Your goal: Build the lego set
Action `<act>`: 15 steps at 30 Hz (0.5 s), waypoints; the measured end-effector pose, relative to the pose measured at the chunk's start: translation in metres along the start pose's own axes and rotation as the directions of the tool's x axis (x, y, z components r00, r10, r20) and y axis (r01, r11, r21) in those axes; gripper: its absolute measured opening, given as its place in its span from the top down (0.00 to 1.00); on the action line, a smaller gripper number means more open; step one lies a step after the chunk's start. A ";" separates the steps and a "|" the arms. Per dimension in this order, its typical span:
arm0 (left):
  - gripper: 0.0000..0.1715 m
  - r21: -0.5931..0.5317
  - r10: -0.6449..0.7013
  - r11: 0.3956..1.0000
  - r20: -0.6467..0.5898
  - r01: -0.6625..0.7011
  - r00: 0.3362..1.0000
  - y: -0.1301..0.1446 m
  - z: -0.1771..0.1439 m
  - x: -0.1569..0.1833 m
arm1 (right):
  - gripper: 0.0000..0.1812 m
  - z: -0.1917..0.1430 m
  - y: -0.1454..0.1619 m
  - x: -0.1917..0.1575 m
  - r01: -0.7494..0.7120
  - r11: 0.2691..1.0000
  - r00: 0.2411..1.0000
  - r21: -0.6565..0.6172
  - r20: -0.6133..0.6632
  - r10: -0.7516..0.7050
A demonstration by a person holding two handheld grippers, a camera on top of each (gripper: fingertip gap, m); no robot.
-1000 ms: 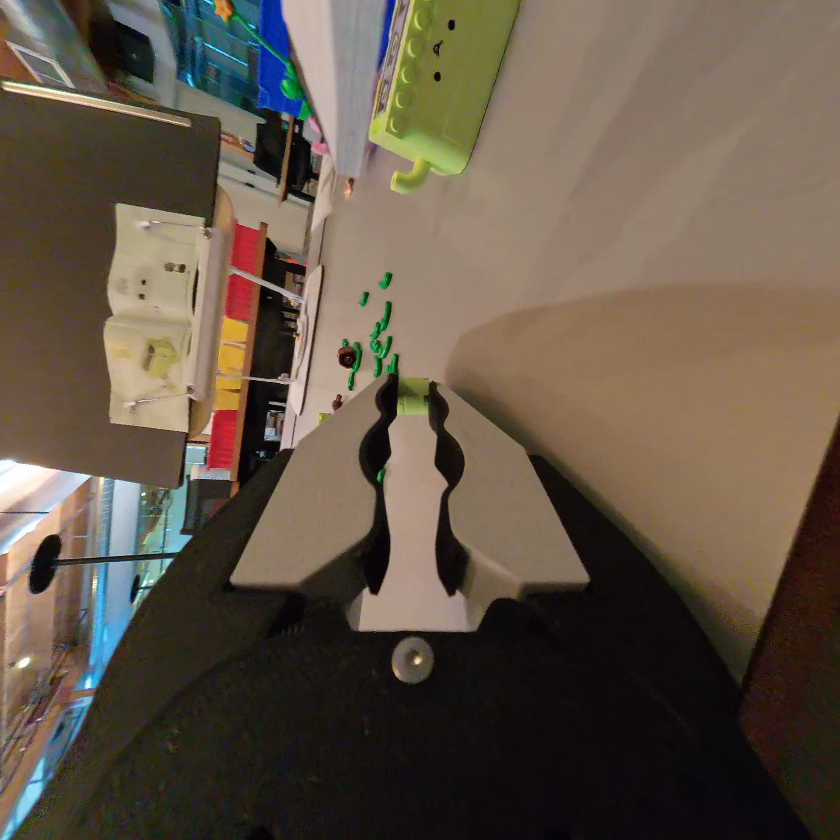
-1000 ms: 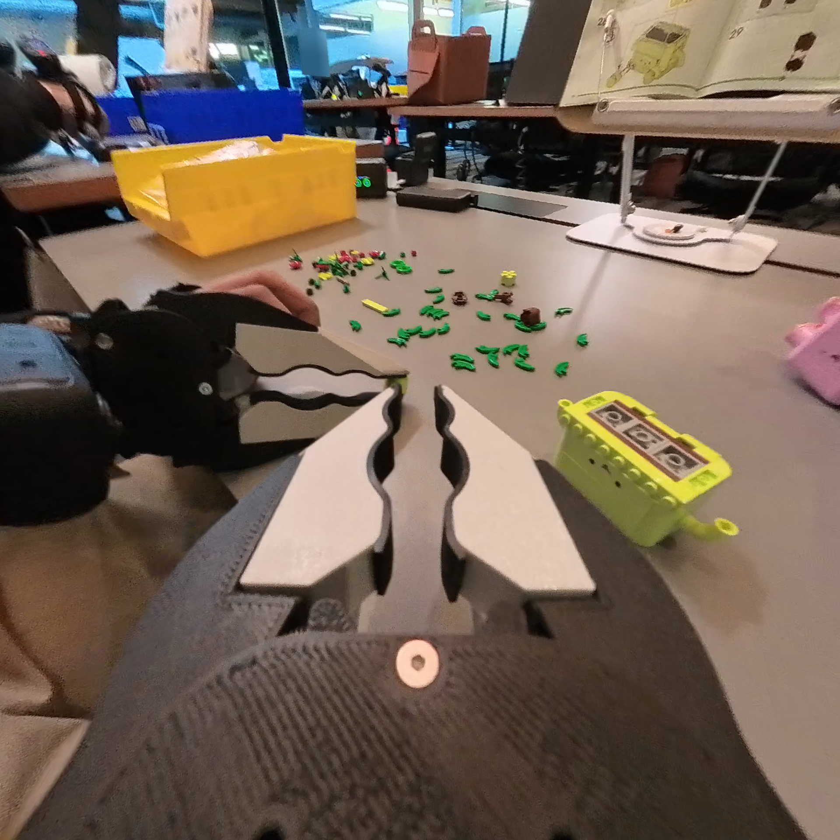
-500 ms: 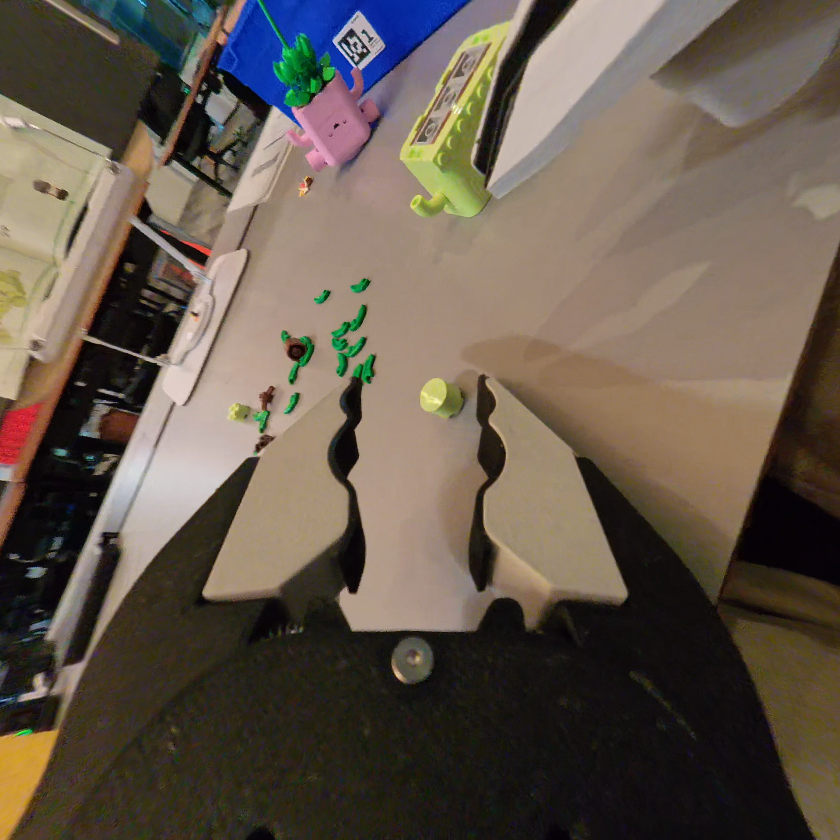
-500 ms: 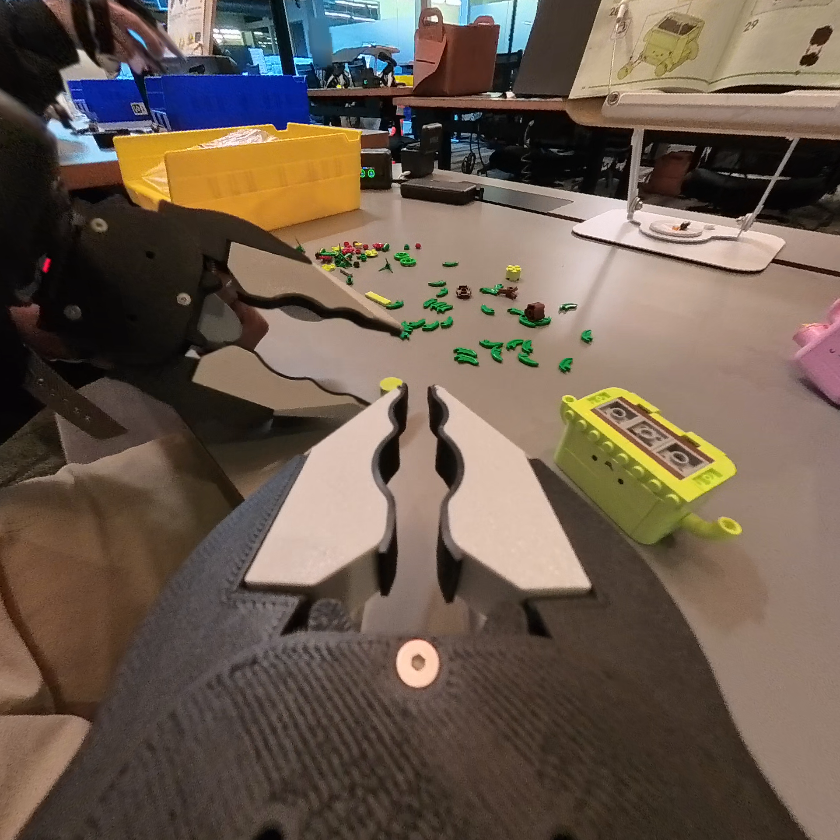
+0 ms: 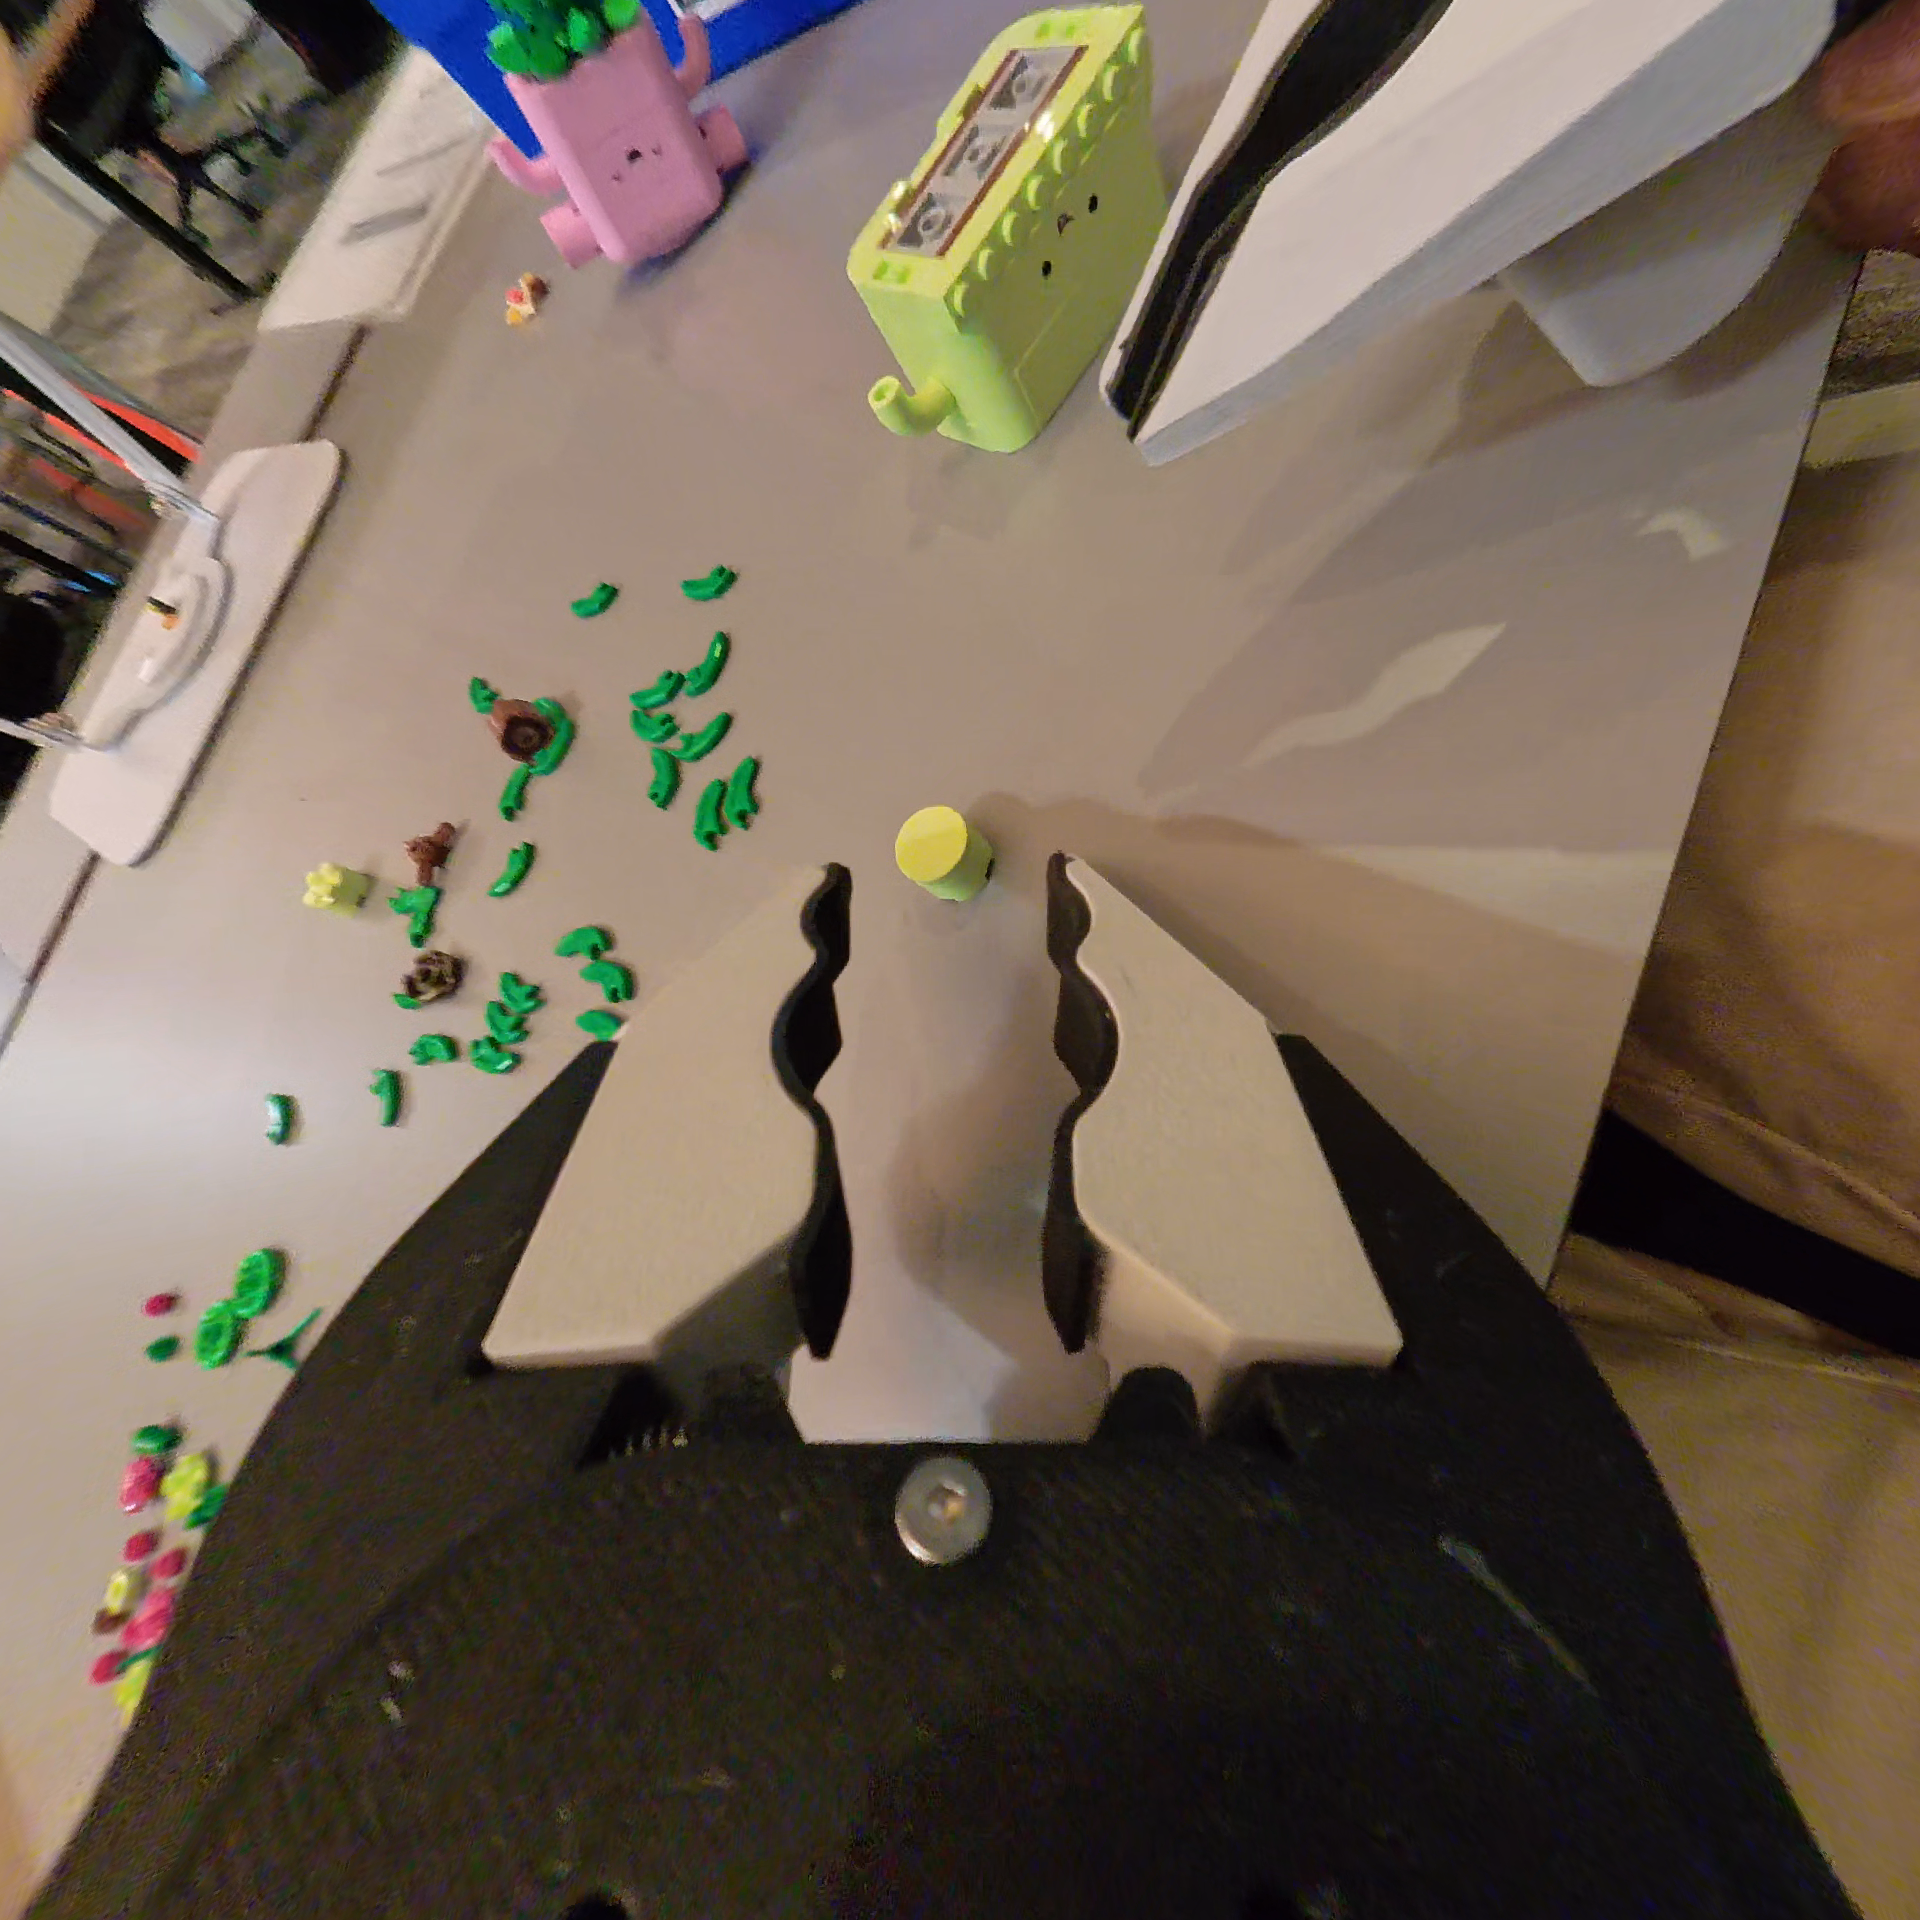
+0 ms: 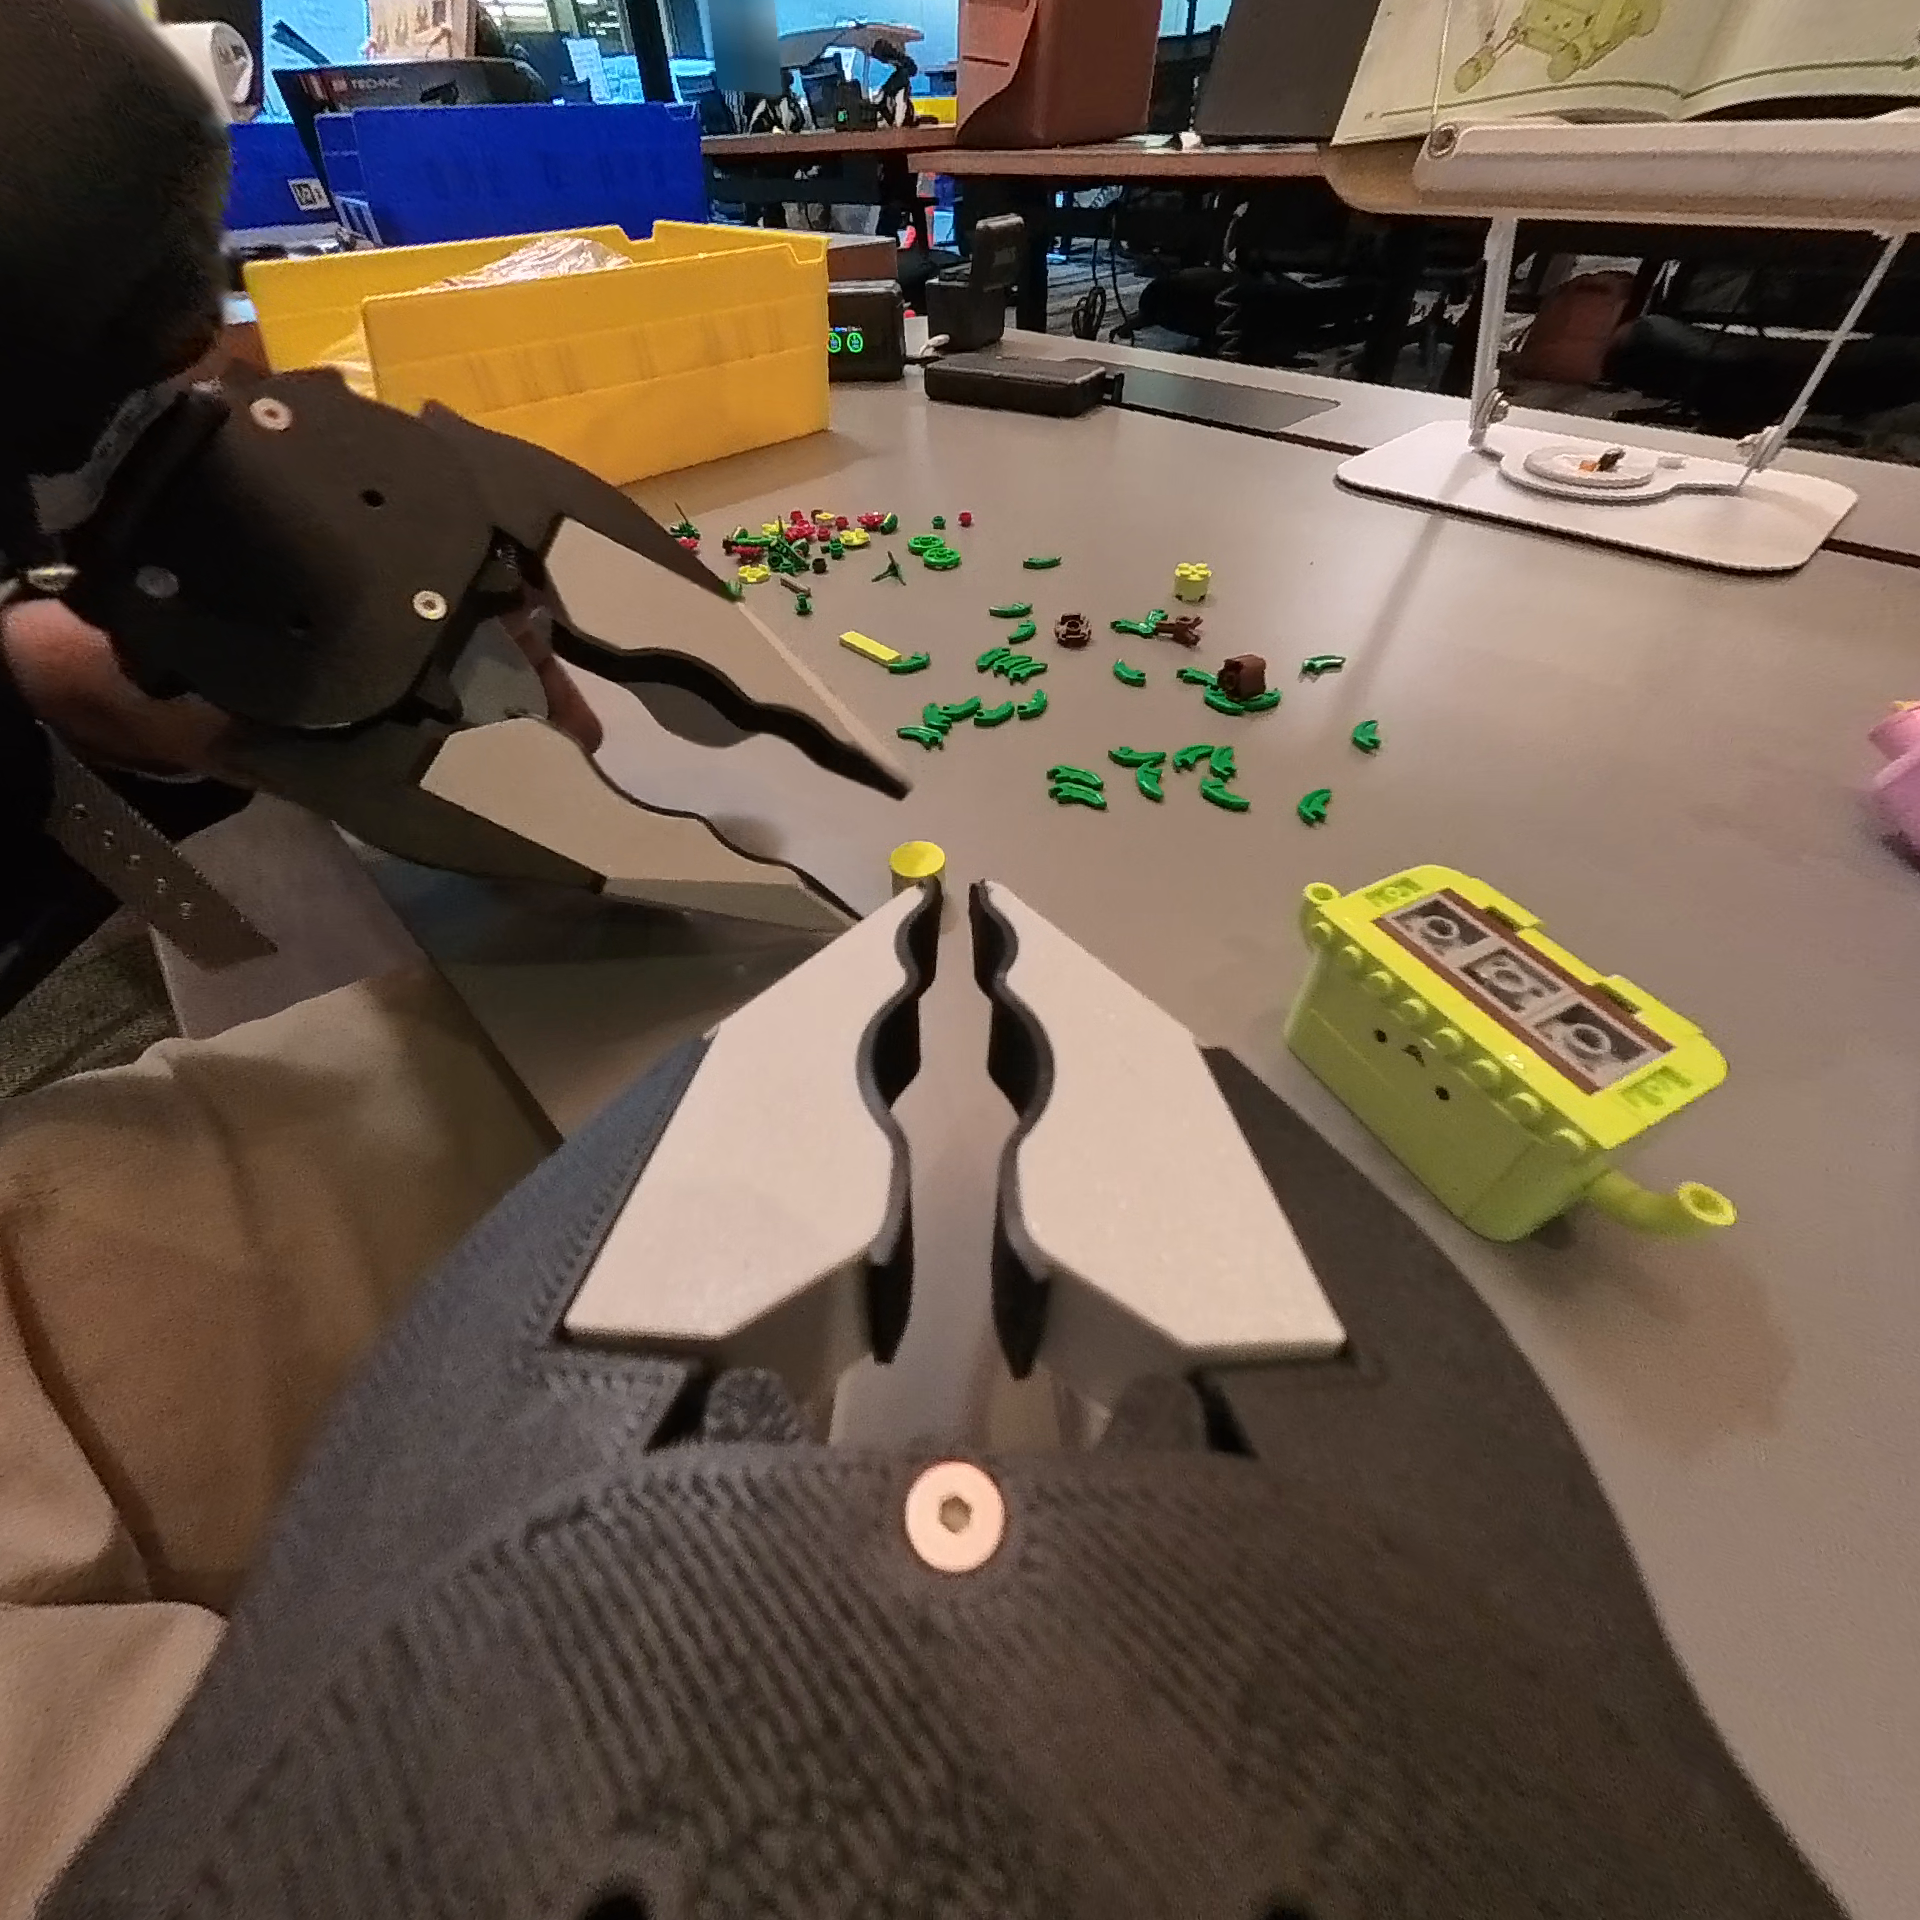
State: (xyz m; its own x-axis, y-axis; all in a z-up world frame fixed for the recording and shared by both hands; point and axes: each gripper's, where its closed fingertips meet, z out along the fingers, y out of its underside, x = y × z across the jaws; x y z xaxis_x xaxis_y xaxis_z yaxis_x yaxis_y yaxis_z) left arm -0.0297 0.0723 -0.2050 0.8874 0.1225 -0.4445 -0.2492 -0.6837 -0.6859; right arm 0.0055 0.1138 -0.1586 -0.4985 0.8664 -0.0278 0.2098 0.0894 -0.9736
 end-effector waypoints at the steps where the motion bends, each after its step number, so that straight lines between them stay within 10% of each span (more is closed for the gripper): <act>1: 0.78 -0.021 -0.019 1.000 -0.026 0.019 0.999 0.002 0.002 0.001 | 0.98 0.000 0.000 0.000 0.001 1.000 1.000 -0.001 0.000 -0.001; 15: 0.79 -0.116 -0.296 0.955 -0.286 0.273 0.911 0.006 0.010 0.006 | 0.98 0.003 0.004 0.000 -0.002 1.000 1.000 -0.029 0.003 0.002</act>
State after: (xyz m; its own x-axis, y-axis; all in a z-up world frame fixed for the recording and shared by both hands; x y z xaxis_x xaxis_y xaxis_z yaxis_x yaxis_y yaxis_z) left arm -0.0301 0.0757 -0.2177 0.9935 0.1079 -0.0373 0.0498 -0.7031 -0.7094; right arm 0.0040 0.1127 -0.1628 -0.5006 0.8651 -0.0307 0.2354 0.1018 -0.9666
